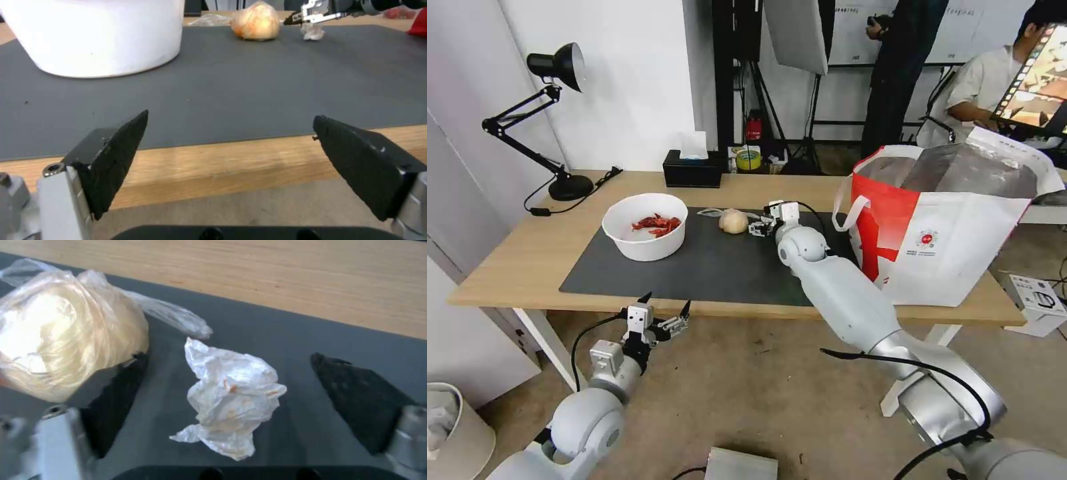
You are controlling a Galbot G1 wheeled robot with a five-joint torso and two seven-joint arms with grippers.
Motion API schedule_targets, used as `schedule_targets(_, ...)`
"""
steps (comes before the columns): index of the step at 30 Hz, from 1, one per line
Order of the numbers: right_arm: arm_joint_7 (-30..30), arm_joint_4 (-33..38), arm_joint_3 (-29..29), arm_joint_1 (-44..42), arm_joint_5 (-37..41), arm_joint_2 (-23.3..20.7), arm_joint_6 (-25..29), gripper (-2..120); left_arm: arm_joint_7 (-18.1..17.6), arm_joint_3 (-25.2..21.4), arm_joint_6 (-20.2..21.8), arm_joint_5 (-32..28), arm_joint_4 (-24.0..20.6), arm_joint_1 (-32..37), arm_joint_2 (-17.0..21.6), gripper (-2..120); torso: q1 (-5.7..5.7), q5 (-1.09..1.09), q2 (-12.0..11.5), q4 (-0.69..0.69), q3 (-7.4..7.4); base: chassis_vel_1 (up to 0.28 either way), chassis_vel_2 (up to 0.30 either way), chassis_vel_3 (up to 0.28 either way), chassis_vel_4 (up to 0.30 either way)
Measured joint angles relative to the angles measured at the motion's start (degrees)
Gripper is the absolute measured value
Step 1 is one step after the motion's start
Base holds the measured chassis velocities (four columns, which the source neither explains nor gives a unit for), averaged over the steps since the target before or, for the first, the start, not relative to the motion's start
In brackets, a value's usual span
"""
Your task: Pick up the trash from the table and place it into the takeout bag.
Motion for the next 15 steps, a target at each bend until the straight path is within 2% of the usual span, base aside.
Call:
schedule_targets(3, 0.43, 0.15, 0.00, -0.10, 0.16, -0.09, -1.16, 80, 0.00, -0.05, -0.09, 0.02, -0.13, 0.10, -0.11, 100, 0.00, 0.00, 0.00, 0.00, 0.00, 0.000, 0.000, 0.000, 0.000)
schedule_targets(4, 0.43, 0.15, 0.00, -0.10, 0.16, -0.09, -1.16, 80, 0.00, -0.05, -0.09, 0.02, -0.13, 0.10, -0.11, 100, 0.00, 0.00, 0.00, 0.00, 0.00, 0.000, 0.000, 0.000, 0.000)
schedule_targets(6, 0.55, 0.39, 0.00, -0.44, 0.48, -0.33, -1.75, 67, 0.00, -0.09, -0.26, 0.03, -0.23, 0.16, -0.17, 100, 0.00, 0.00, 0.00, 0.00, 0.00, 0.000, 0.000, 0.000, 0.000)
schedule_targets(7, 0.55, 0.39, 0.00, -0.44, 0.48, -0.33, -1.75, 67, 0.00, -0.09, -0.26, 0.03, -0.23, 0.16, -0.17, 100, 0.00, 0.00, 0.00, 0.00, 0.00, 0.000, 0.000, 0.000, 0.000)
schedule_targets(9, 0.79, 0.69, 0.04, -0.74, 1.12, -0.50, -1.97, 56, 0.00, -0.16, -0.41, 0.02, -0.28, 0.29, -0.20, 100, 0.00, 0.00, 0.00, 0.00, 0.00, 0.000, 0.000, 0.000, 0.000)
schedule_targets(11, 0.87, 0.83, 0.07, -0.86, 1.39, -0.56, -2.05, 52, 0.00, -0.19, -0.46, 0.02, -0.30, 0.34, -0.21, 100, 0.00, 0.00, 0.00, 0.00, 0.00, 0.000, 0.000, 0.000, 0.000)
schedule_targets(13, 0.96, 1.39, 0.13, -1.28, 2.04, -0.84, -2.20, 41, 0.00, -0.28, -0.72, 0.01, -0.38, 0.51, -0.20, 100, 0.00, 0.00, 0.00, 0.00, 0.00, 0.000, 0.000, 0.000, 0.000)
schedule_targets(15, 0.96, 1.55, 0.13, -1.42, 2.21, -0.94, -2.21, 38, 0.00, -0.30, -0.80, 0.01, -0.40, 0.53, -0.20, 100, 0.00, 0.00, 0.00, 0.00, 0.00, 0.000, 0.000, 0.000, 0.000)
